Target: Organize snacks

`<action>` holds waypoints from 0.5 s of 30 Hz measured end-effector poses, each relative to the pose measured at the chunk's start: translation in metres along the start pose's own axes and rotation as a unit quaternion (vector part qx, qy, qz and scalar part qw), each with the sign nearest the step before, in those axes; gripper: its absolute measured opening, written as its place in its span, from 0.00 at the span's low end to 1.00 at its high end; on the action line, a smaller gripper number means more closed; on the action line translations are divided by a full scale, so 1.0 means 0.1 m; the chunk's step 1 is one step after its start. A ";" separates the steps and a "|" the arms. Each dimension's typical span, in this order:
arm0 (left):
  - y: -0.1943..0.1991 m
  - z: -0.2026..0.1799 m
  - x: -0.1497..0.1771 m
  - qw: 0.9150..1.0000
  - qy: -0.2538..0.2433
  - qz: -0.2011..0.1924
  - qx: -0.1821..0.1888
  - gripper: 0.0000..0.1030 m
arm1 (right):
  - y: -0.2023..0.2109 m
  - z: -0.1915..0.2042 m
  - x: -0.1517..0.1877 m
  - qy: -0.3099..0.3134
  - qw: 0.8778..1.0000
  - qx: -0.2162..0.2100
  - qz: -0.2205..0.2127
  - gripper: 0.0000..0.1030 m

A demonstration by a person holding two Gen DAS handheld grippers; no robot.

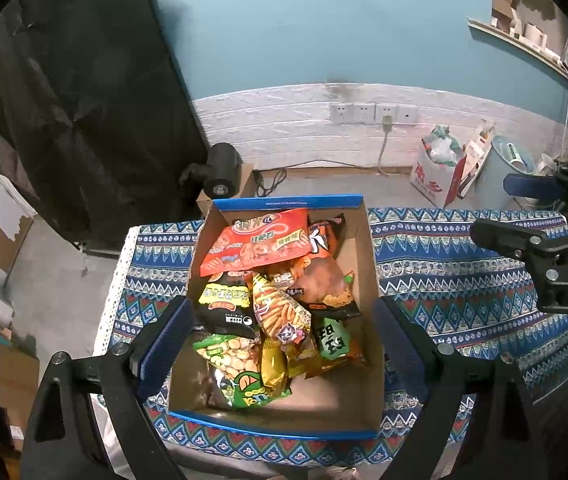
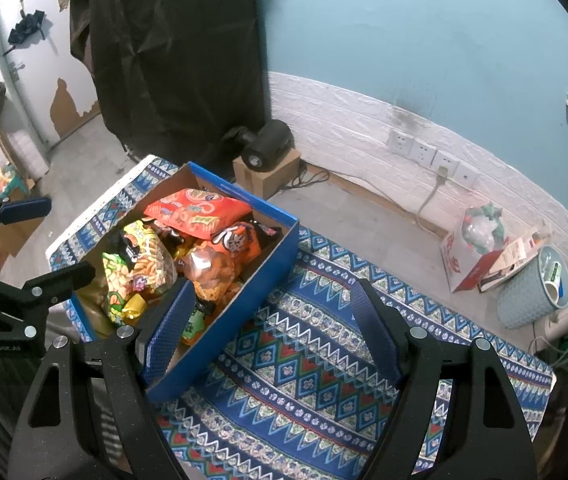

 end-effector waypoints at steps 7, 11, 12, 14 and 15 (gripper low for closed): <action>-0.01 -0.01 0.02 1.000 0.001 0.005 0.004 0.90 | 0.00 -0.01 0.00 0.000 1.000 0.000 -0.001 0.76; -0.02 -0.01 0.02 1.000 0.001 0.008 0.006 0.90 | 0.00 -0.01 0.00 0.000 1.000 0.001 0.000 0.76; -0.02 -0.02 0.02 1.000 0.001 0.009 0.006 0.90 | 0.00 -0.01 0.00 0.000 1.000 0.001 0.000 0.76; -0.03 -0.02 0.03 1.000 0.001 0.010 0.008 0.90 | 0.00 -0.01 0.01 -0.001 1.000 0.001 0.000 0.77; -0.03 -0.03 0.03 1.000 0.001 0.011 0.009 0.90 | 0.00 -0.01 0.01 0.000 1.000 0.001 0.000 0.77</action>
Point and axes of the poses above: each gripper's, at about its wrist camera, not at the fingertips, and y roughly against the way its jaws point, z to its left, x to its underside, the point moved 9 cm from there along -y, roughly the way its jaws point, and after that the axes turned 10 degrees about z, right-handed, at the moved point
